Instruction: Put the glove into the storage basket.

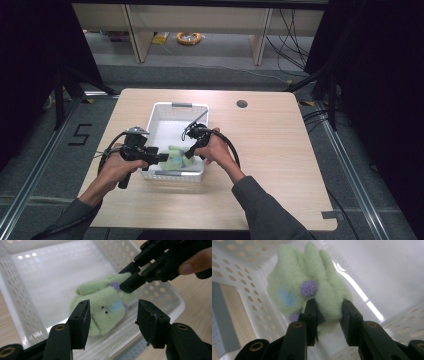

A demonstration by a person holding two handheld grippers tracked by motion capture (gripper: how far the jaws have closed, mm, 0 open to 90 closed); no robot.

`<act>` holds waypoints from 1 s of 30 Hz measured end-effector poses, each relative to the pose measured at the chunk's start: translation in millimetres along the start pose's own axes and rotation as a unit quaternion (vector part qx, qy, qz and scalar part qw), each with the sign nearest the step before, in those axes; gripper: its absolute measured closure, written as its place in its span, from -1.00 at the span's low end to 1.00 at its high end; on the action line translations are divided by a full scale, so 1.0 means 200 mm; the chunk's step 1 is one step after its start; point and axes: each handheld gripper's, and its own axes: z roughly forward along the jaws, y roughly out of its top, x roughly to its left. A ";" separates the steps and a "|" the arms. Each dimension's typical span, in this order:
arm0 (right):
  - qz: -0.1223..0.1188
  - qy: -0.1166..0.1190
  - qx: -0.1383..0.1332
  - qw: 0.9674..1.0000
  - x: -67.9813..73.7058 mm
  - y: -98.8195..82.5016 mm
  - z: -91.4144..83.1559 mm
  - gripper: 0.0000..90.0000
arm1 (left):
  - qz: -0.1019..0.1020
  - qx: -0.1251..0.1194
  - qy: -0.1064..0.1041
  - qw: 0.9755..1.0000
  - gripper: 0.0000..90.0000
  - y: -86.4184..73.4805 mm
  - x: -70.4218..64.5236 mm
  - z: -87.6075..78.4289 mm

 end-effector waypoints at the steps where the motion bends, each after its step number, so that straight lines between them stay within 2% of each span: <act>1: 0.001 -0.006 0.003 1.000 0.00 0.00 0.00 0.51 | 0.006 -0.003 0.004 1.000 -0.03 0.00 -0.02 -0.01; 4: -0.002 -0.016 0.010 1.000 0.01 0.00 0.01 0.46 | 0.014 -0.015 -0.003 1.000 -0.04 -0.03 -0.07 -0.03; 7: -0.006 -0.027 0.010 1.000 0.01 0.01 0.01 0.40 | 0.028 -0.015 -0.006 0.999 -0.06 -0.05 -0.12 -0.04; 11: -0.015 -0.041 0.010 0.999 0.02 0.02 -0.01 0.31 | 0.029 -0.022 -0.017 0.999 -0.07 -0.07 -0.16 -0.05; 12: -0.021 -0.053 0.010 0.998 0.03 0.03 -0.03 0.28 | 0.030 -0.031 -0.021 0.999 -0.07 -0.08 -0.18 -0.06; 13: -0.022 -0.056 0.005 0.998 0.03 0.03 -0.05 0.29 | 0.028 -0.036 -0.024 0.999 -0.07 -0.09 -0.20 -0.07; 16: -0.025 -0.062 0.000 0.998 0.02 0.02 -0.08 0.26 | 0.039 -0.038 -0.028 0.998 -0.07 -0.13 -0.23 -0.08; 17: -0.021 -0.062 -0.002 0.998 0.02 0.02 -0.09 0.25 | 0.044 -0.037 -0.029 0.998 -0.08 -0.14 -0.24 -0.09; 19: -0.026 -0.061 -0.015 0.998 0.02 0.01 -0.12 0.23 | 0.035 -0.048 -0.035 0.998 -0.10 -0.17 -0.28 -0.08; 20: -0.024 -0.059 -0.023 0.998 0.02 0.01 -0.13 0.22 | 0.040 -0.044 -0.043 0.997 -0.12 -0.18 -0.28 -0.08; 21: -0.021 -0.053 -0.027 0.998 0.02 0.00 -0.14 0.21 | 0.031 -0.052 -0.047 0.997 -0.13 -0.20 -0.29 -0.07; 24: -0.026 -0.047 -0.045 0.997 0.02 -0.02 -0.19 0.17 | 0.035 -0.051 -0.053 0.997 -0.15 -0.23 -0.32 -0.05; 26: -0.028 -0.048 -0.052 0.997 0.03 -0.04 -0.23 0.08 | 0.047 -0.040 -0.057 0.997 -0.15 -0.25 -0.33 -0.03; 27: -0.027 -0.050 -0.055 0.997 0.03 -0.05 -0.24 0.05 | 0.039 -0.042 -0.062 0.996 -0.16 -0.25 -0.34 -0.02; 29: -0.030 -0.045 -0.065 0.996 0.04 -0.07 -0.27 0.01 | 0.041 -0.042 -0.064 0.996 -0.19 -0.27 -0.34 -0.01; 30: -0.021 -0.042 -0.064 0.997 0.05 -0.08 -0.28 -0.01 | 0.042 -0.040 -0.065 0.996 -0.20 -0.27 -0.35 0.00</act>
